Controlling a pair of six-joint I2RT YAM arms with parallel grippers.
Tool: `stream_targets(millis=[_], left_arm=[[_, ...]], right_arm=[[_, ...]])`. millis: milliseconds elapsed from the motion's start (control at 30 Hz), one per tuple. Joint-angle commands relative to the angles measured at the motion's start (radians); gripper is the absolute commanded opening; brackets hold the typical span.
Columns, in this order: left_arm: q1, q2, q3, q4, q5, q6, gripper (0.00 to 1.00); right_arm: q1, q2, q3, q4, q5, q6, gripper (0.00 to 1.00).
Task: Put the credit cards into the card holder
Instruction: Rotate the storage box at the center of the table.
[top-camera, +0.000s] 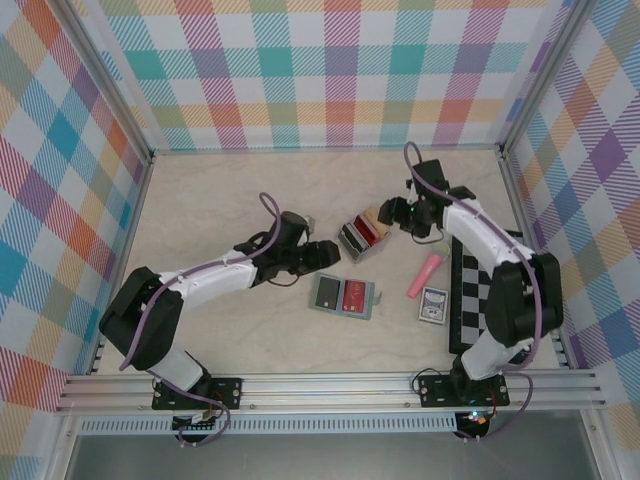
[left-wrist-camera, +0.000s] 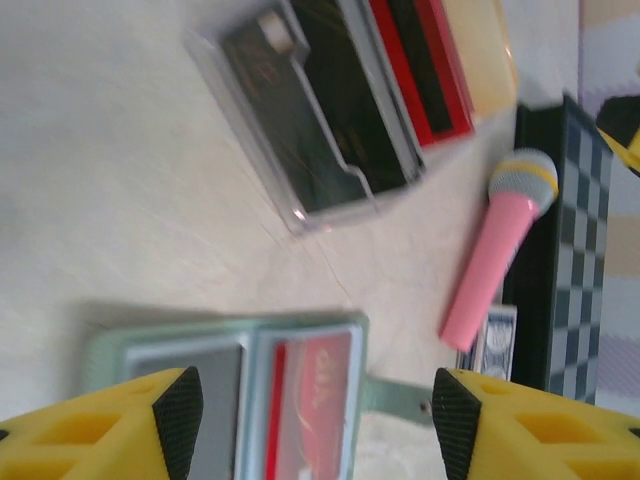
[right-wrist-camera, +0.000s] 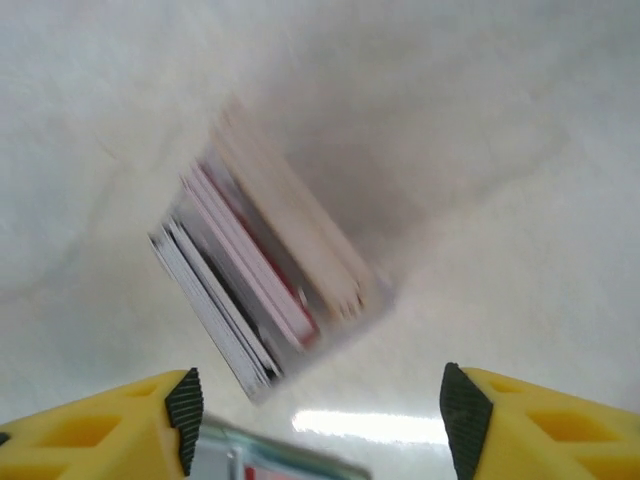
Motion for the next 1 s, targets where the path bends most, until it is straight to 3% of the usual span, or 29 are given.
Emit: stream_targets(millis=[0,100,300,633,867,967], left_arm=[[0.061,0.043,0.008,0.058,0.048,-0.075,0.65],[0.1,0.088,0.033,0.082,0.089,-0.108,0.64],[0.122,0.161,0.104,0.044,0.123,-0.088,0.64],[0.126,0.292,0.221,0.025,0.183,-0.089,0.63],[0.124,0.385,0.324,-0.047,0.181,-0.091,0.55],[0.124,0.408,0.345,-0.056,0.187,-0.09,0.51]], right_arm=[[-0.017,0.133,0.109,-0.04,-0.088,-0.076,0.7],[-0.021,0.238,0.222,-0.082,-0.084,-0.101,0.71],[-0.023,0.355,0.326,-0.133,-0.214,-0.143,0.71],[-0.02,0.29,0.191,-0.047,-0.447,-0.098,0.69],[-0.018,0.231,0.123,-0.027,-0.456,-0.083,0.69],[-0.016,0.212,0.12,-0.057,-0.344,-0.093,0.69]])
